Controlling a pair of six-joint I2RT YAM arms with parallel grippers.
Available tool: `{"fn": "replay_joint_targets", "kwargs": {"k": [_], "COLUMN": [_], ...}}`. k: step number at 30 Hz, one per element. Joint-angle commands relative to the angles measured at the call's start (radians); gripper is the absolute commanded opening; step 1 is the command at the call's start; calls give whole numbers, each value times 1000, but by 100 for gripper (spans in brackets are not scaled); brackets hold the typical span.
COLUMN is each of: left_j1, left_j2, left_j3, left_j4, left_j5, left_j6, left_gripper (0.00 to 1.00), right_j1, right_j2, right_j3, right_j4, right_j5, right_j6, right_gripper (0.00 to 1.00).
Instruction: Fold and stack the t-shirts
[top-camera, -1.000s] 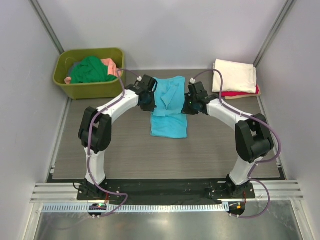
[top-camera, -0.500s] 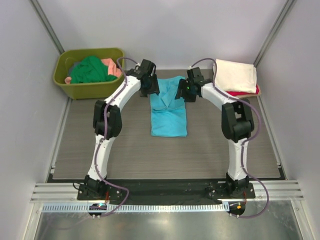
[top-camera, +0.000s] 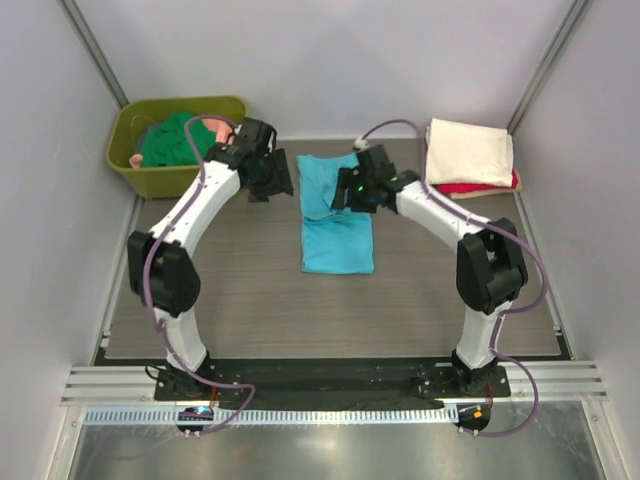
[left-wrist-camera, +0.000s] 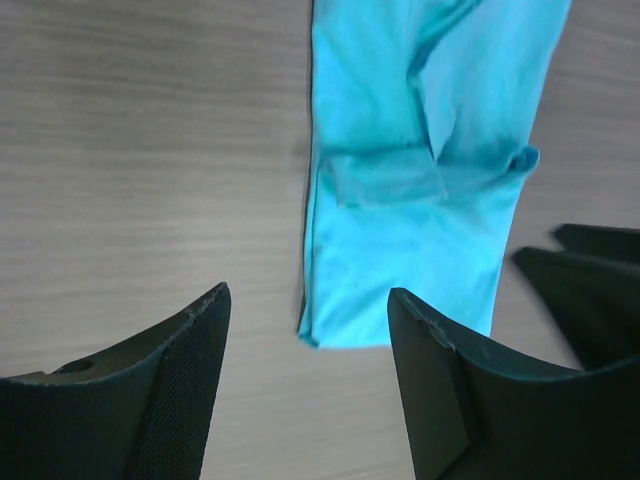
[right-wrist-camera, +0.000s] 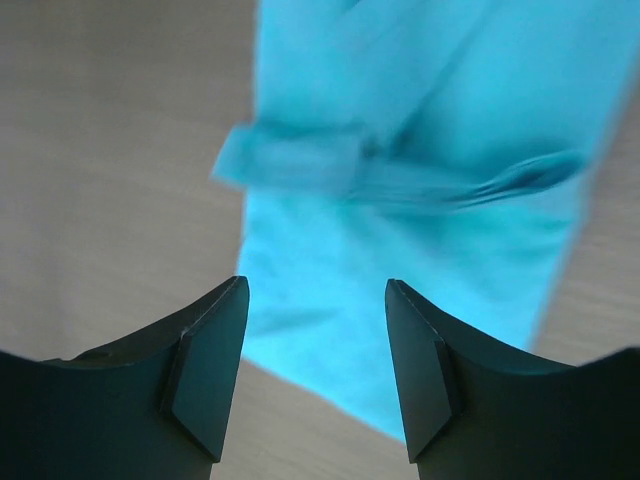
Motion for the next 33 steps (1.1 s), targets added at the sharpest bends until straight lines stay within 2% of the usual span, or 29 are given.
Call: {"fn": "replay_joint_targets", "kwargs": {"k": [1,6,10,13,16,18,23,25,28,30,31,32,33], "left_j1": [-6,-16,-17,-17,-14,3,7,7,7,7,6,6,6], "left_j2": [-157,-276,-388,-428,-445,-437,-448,-460,-475,-480,-487,-495,-506], "left_j3": [-129,-142,-284,-373,-449,-458,-475,-486,-507,-509,-509,-515,-541], "left_j4": [-2,-183,-168,-158,-106,-100,-89,-82,-63,-54,-46,-20,9], "left_j5": [-13,-151,-200,-238,-263,-226,-312,-298,-249,-171,-134,-70,-32], "left_j6": [51,103,171,214,223,226,226,226,212,185,147,120,99], "left_gripper": [66,66,68,69,69,68,68,68,68,68,68,68,68], "right_j1": [136,185,185,179,145,109,46,20,7,7,9,7,6], "right_j2": [-13,59,136,213,303,401,590,597,485,387,280,212,155], "right_j3": [-91,-74,-5,87,222,378,812,883,806,602,513,327,232], "right_j4": [71,67,42,6,-31,-74,-151,-177,-168,-113,-82,-49,28], "right_j5": [27,38,62,138,138,124,124,116,132,135,124,121,119], "right_j6": [-14,-15,-34,-89,-130,-132,-147,-140,-130,-129,-126,-118,-112], "right_gripper": [63,60,59,59,59,58,59,60,60,61,61,62,63]}}
